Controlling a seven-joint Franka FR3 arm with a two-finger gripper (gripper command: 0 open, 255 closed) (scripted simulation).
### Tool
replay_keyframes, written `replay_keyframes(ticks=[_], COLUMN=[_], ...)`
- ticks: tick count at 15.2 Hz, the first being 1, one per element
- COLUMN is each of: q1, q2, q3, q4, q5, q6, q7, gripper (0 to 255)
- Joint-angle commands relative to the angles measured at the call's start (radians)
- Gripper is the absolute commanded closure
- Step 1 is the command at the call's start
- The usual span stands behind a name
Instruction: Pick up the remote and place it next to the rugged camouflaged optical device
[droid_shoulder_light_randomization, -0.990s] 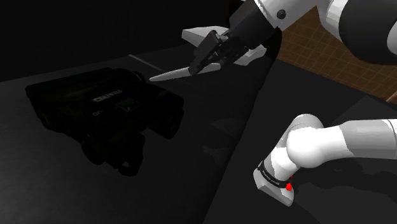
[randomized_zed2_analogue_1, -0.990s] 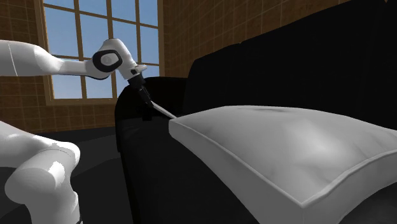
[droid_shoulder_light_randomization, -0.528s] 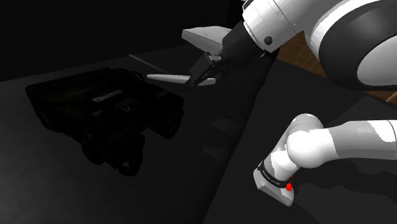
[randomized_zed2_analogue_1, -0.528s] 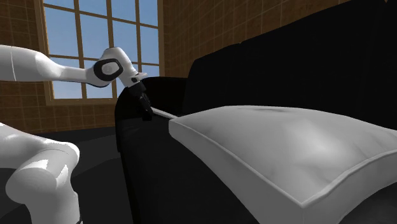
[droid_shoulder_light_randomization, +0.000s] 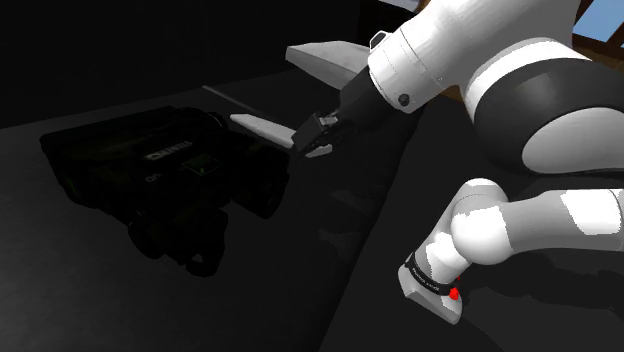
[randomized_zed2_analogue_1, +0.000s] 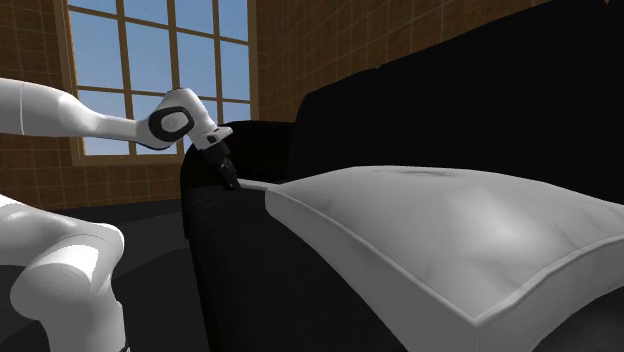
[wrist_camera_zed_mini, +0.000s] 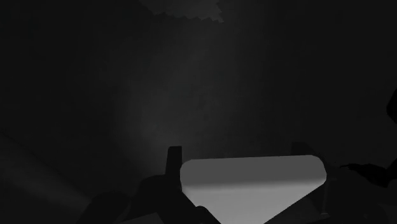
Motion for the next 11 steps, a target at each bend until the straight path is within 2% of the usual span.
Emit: replay_keyframes(ticks=[1, 6, 7, 11], q1=[0.0, 0.0, 0.0, 0.001], q2=[0.001, 0.001, 0.001, 0.0], q3=[0.002, 0.002, 0.002, 0.002], q4=[-0.004, -0.004, -0.004, -0.004], q5=[0.001, 0.001, 0.001, 0.002], q6=[0.003, 0.003, 0.003, 0.003], q7=[0.001, 0.001, 0.001, 0.001], gripper=[255, 255, 0, 0])
